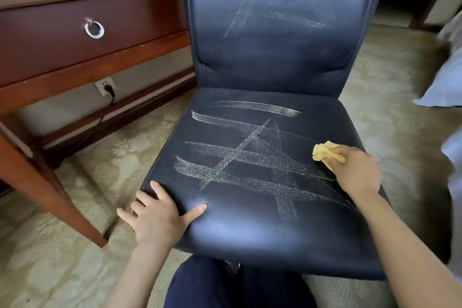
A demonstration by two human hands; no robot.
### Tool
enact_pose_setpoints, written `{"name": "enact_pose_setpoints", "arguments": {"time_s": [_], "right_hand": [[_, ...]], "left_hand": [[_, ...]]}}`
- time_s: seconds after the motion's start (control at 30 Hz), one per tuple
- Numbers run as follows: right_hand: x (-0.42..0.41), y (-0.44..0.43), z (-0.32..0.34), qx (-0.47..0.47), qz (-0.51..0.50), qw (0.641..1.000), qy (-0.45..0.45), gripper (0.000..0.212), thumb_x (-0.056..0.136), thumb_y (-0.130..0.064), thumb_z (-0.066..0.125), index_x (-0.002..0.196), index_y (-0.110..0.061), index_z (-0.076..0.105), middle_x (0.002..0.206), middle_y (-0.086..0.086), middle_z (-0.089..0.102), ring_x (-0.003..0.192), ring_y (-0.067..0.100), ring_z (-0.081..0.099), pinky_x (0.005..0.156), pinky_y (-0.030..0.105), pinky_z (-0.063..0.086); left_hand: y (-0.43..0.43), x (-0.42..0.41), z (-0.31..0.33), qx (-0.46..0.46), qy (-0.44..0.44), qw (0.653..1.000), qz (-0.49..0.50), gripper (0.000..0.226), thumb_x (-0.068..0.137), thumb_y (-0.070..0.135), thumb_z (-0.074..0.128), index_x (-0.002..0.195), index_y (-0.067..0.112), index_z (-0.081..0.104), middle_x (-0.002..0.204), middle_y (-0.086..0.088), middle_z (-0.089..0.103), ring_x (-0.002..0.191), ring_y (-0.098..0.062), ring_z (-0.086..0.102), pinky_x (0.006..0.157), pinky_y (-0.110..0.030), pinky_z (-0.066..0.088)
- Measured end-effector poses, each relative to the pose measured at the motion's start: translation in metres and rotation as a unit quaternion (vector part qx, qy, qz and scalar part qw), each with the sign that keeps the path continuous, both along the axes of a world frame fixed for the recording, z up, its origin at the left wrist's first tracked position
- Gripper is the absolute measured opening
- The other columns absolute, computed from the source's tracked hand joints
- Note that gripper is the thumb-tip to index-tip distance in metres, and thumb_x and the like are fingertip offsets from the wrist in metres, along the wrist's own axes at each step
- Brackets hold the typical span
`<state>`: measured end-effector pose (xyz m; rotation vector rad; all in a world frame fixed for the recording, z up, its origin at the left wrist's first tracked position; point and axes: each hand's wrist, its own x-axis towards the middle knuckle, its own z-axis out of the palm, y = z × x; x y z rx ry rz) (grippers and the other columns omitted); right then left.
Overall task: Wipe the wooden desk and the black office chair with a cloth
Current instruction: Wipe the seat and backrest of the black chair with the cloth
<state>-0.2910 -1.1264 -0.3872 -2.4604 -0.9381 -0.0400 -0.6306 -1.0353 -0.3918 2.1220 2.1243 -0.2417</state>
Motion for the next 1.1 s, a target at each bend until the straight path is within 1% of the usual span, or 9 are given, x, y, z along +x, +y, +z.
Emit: {"name": "enact_pose_setpoints", "arguments": {"time_s": [0.1,0.23,0.4,0.5,0.57,0.63,0.7,0.83,1.1], "right_hand": [[0.011,0.014,0.001,-0.031,-0.017,0.999,-0.022,0.032,0.088,-0.034,0.063,0.118,-0.023,0.065,0.107,0.013,0.067,0.102,0.037,0.059,0.082,0.039,0.046],[0.025,0.026,0.003,-0.045,-0.014,0.998,-0.028,0.028,0.089,-0.032,0.062,0.116,-0.023,0.066,0.105,0.013,0.067,0.102,0.037,0.059,0.082,0.039,0.043],[0.033,0.037,0.002,-0.090,0.003,0.991,-0.100,0.030,0.095,-0.022,0.055,0.124,-0.016,0.059,0.112,0.017,0.061,0.106,0.039,0.055,0.086,0.040,0.041],[0.031,0.042,0.001,-0.111,-0.002,0.985,-0.133,0.031,0.096,-0.017,0.052,0.126,-0.011,0.056,0.116,0.019,0.058,0.110,0.040,0.051,0.090,0.044,0.040],[0.023,0.043,0.002,-0.097,0.004,0.989,-0.115,0.032,0.094,-0.022,0.056,0.124,-0.012,0.059,0.114,0.018,0.060,0.109,0.039,0.052,0.089,0.043,0.040],[0.004,0.042,0.004,-0.067,0.028,0.994,-0.079,0.030,0.091,-0.028,0.059,0.118,-0.017,0.065,0.109,0.016,0.065,0.104,0.038,0.056,0.085,0.040,0.042],[-0.028,0.041,0.004,-0.037,0.057,0.996,-0.049,0.026,0.089,-0.033,0.059,0.109,-0.020,0.069,0.102,0.013,0.069,0.098,0.036,0.060,0.080,0.037,0.044],[-0.106,0.042,-0.001,0.009,0.140,0.989,-0.038,0.024,0.087,-0.038,0.060,0.108,-0.029,0.068,0.102,0.002,0.069,0.096,0.027,0.061,0.078,0.032,0.041],[-0.202,0.000,-0.013,0.130,0.249,0.959,-0.042,0.019,0.077,-0.033,0.071,0.094,-0.024,0.071,0.092,-0.003,0.071,0.080,0.024,0.063,0.071,0.033,0.047]], "left_hand": [[-0.020,0.002,-0.003,-0.005,0.021,1.000,0.003,0.156,0.020,0.090,-0.031,0.148,0.009,0.007,0.134,-0.016,0.034,0.120,-0.033,0.041,0.104,-0.056,0.030],[-0.039,0.000,-0.007,0.001,-0.007,1.000,-0.006,0.131,0.042,0.093,0.004,0.149,0.017,0.005,0.128,-0.010,0.033,0.122,-0.030,0.035,0.105,-0.051,0.034],[-0.068,-0.007,-0.003,0.006,-0.017,0.998,-0.055,0.127,0.041,0.091,0.001,0.150,0.025,0.009,0.123,-0.002,0.033,0.124,-0.023,0.035,0.104,-0.042,0.033],[-0.077,-0.010,0.001,0.027,-0.093,0.993,-0.063,0.102,0.057,0.088,0.020,0.140,0.029,0.030,0.117,0.000,0.034,0.121,-0.024,0.037,0.103,-0.043,0.032],[-0.075,-0.008,0.002,0.085,-0.175,0.980,-0.046,0.068,0.076,0.068,0.049,0.127,0.023,0.047,0.124,-0.006,0.036,0.119,-0.031,0.038,0.100,-0.047,0.032],[-0.067,-0.002,0.000,0.146,-0.251,0.957,-0.025,0.047,0.084,0.043,0.062,0.120,0.014,0.055,0.138,-0.014,0.033,0.124,-0.037,0.038,0.101,-0.049,0.031],[-0.056,0.006,-0.002,0.167,-0.311,0.935,-0.014,0.042,0.089,0.028,0.061,0.126,0.009,0.052,0.147,-0.019,0.026,0.132,-0.039,0.030,0.107,-0.049,0.025],[-0.037,0.025,-0.006,0.176,-0.345,0.922,-0.017,0.046,0.096,0.022,0.048,0.140,0.010,0.040,0.154,-0.019,0.017,0.143,-0.033,0.012,0.115,-0.046,0.013],[-0.045,0.048,-0.023,0.155,-0.303,0.940,-0.006,0.054,0.101,0.030,0.026,0.152,0.027,0.008,0.160,-0.007,0.001,0.145,-0.025,-0.012,0.112,-0.056,-0.006]]}}
